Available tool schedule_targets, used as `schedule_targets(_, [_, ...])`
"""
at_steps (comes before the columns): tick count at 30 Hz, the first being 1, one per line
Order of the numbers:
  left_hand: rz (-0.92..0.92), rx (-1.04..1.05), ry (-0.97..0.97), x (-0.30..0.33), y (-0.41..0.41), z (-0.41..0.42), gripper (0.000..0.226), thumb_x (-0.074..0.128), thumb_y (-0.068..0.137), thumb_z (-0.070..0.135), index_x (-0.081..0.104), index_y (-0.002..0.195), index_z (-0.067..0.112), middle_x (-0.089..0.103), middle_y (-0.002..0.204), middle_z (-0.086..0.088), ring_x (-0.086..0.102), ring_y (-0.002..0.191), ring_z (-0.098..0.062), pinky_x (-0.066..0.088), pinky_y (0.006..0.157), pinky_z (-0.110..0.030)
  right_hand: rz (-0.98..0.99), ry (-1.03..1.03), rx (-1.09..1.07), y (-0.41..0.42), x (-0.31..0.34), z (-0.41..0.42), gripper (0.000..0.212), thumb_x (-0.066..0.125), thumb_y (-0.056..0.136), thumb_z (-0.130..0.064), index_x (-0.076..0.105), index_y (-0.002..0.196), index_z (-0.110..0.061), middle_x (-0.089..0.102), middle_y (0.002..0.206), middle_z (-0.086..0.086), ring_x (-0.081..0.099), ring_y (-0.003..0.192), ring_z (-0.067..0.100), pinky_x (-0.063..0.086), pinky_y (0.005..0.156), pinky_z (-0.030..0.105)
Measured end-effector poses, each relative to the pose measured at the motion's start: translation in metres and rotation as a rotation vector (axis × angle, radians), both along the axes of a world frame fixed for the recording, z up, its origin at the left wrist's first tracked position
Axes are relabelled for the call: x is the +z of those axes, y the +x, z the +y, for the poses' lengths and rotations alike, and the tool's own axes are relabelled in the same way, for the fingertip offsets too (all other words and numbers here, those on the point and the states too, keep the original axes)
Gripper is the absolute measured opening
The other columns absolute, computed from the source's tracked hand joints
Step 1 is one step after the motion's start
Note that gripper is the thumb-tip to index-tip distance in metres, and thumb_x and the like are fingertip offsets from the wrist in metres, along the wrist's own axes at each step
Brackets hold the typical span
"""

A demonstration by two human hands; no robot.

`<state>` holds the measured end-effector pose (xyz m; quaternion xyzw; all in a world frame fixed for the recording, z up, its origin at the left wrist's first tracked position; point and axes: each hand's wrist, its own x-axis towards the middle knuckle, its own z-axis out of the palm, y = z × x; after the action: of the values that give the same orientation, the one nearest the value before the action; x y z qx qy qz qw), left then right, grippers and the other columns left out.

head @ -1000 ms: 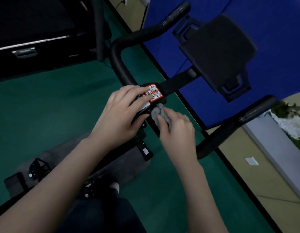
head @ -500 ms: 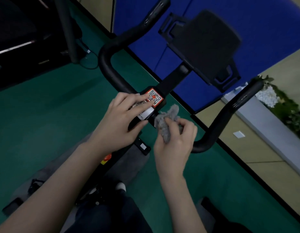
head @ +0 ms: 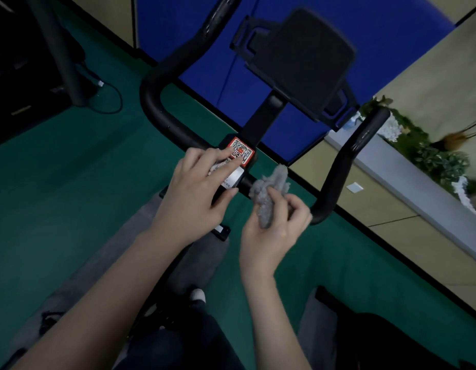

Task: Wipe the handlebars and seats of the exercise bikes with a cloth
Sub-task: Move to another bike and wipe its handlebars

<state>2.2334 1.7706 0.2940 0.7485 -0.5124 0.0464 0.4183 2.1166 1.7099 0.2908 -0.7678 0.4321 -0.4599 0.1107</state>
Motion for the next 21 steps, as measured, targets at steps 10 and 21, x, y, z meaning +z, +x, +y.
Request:
schedule_targets(10, [-0.007,-0.025,-0.004,-0.001,0.002,0.0,0.049,0.066,0.083,0.026,0.057,0.13,0.014,0.054,0.128,-0.001,0.04,0.107,-0.021,0.042,0.09,-0.042,0.166,-0.039,-0.086,-0.019,0.01,-0.012,0.03,0.069,0.074,0.0,0.071,0.103,-0.006,0.058,0.1,0.018,0.046,0.1,0.024,0.038,0.085,0.042])
schedule_targets(21, [-0.052,-0.025,-0.006,-0.003,0.005,0.0,0.05,0.062,0.084,0.03,0.055,0.132,0.016,0.053,0.127,0.0,0.04,0.106,-0.021,0.04,0.089,-0.037,0.474,0.632,0.359,0.021,0.056,-0.054,0.029,0.041,0.095,-0.032,0.063,0.101,-0.015,0.06,0.103,0.009,0.059,0.093,0.031,0.048,0.083,0.041])
